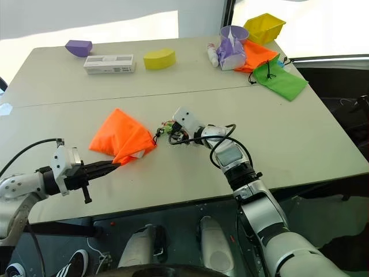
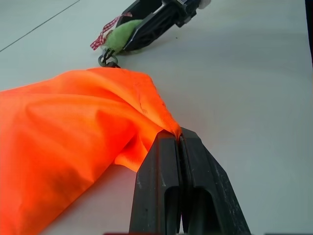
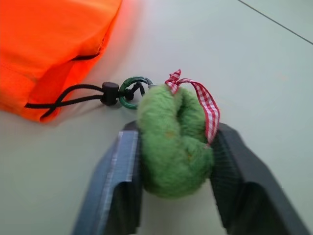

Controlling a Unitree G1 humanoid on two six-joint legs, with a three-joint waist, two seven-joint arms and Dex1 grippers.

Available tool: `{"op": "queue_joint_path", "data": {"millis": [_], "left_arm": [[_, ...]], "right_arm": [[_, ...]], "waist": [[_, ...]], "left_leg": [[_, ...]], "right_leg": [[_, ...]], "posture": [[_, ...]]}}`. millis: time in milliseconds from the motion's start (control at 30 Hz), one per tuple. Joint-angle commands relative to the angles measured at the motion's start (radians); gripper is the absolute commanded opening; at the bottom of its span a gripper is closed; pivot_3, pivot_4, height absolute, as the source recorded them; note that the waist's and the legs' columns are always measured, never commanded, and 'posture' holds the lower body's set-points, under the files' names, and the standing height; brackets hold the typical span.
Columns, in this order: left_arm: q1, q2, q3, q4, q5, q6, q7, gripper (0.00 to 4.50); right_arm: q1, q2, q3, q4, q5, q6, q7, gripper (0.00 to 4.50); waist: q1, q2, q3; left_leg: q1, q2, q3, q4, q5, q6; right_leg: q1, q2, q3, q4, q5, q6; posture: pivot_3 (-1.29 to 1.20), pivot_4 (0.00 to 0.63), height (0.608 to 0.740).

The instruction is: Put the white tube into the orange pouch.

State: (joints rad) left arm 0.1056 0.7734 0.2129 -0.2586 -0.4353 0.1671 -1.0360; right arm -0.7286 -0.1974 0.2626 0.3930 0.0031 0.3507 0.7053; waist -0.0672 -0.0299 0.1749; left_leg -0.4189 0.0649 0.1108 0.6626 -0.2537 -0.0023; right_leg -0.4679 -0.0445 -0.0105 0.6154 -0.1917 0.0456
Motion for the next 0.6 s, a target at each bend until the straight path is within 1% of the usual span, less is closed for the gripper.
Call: {"op": "queue_joint_path", "data": {"millis": [33,200,267,333,500,600], "left_arm": [[-0.001,-0.004,0.011,-0.029,-0.01,-0.005,0.007,0.0],[0.0,-0.008,0.027,-0.028,-0.088,0.097,0.016,0.0],[-0.006,-0.01,0.027,-0.031,-0.089,0.102,0.02,0.57],[-0.006,-0.01,0.026,-0.036,-0.119,0.133,0.007,1.34],[0.018,-0.002,0.037,-0.052,-0.102,0.101,-0.002,3.78],[0.01,-0.005,0.059,-0.078,-0.16,0.151,0.004,3.78]], "right_arm": [[0.02,-0.023,-0.022,-0.104,0.024,0.02,0.02,0.05],[0.117,-0.089,-0.068,-0.328,0.073,0.095,0.038,0.05],[0.139,-0.096,-0.088,-0.404,0.109,0.139,0.041,0.0],[0.151,-0.101,-0.11,-0.461,0.136,0.171,0.033,0.0],[0.162,-0.129,-0.168,-0.542,0.181,0.192,0.017,0.0],[0.19,-0.189,-0.168,-0.584,0.195,0.191,0.055,0.0]], "waist": [[0.0,0.0,0.0],[0.007,0.0,0.0],[0.007,0.0,0.0],[0.005,0.0,0.0],[0.007,0.0,0.0],[0.013,0.0,0.0]], "left_leg": [[0.0,0.0,0.0,0.0,0.0,0.0],[0.0,0.0,0.0,0.0,0.0,0.0],[0.0,0.0,0.0,0.0,0.0,0.0],[0.0,0.0,0.0,0.0,0.0,0.0],[0.001,0.0,-0.001,0.0,0.0,0.0],[0.001,0.0,-0.001,0.0,0.0,0.0]], "right_leg": [[0.0,0.0,0.0,0.0,0.0,0.0],[0.0,0.0,0.0,0.0,0.0,0.0],[0.0,0.0,0.0,0.0,0.0,0.0],[0.0,0.0,0.0,0.0,0.0,0.0],[0.0,0.0,0.0,0.001,0.0,0.0],[0.0,0.0,0.0,0.0,0.0,0.0]], "posture": [[0.0,0.15,0.74],[0.0,0.15,0.74],[0.0,0.15,0.74],[0.0,0.15,0.74],[0.0,0.15,0.74],[0.0,0.15,0.74]]}}
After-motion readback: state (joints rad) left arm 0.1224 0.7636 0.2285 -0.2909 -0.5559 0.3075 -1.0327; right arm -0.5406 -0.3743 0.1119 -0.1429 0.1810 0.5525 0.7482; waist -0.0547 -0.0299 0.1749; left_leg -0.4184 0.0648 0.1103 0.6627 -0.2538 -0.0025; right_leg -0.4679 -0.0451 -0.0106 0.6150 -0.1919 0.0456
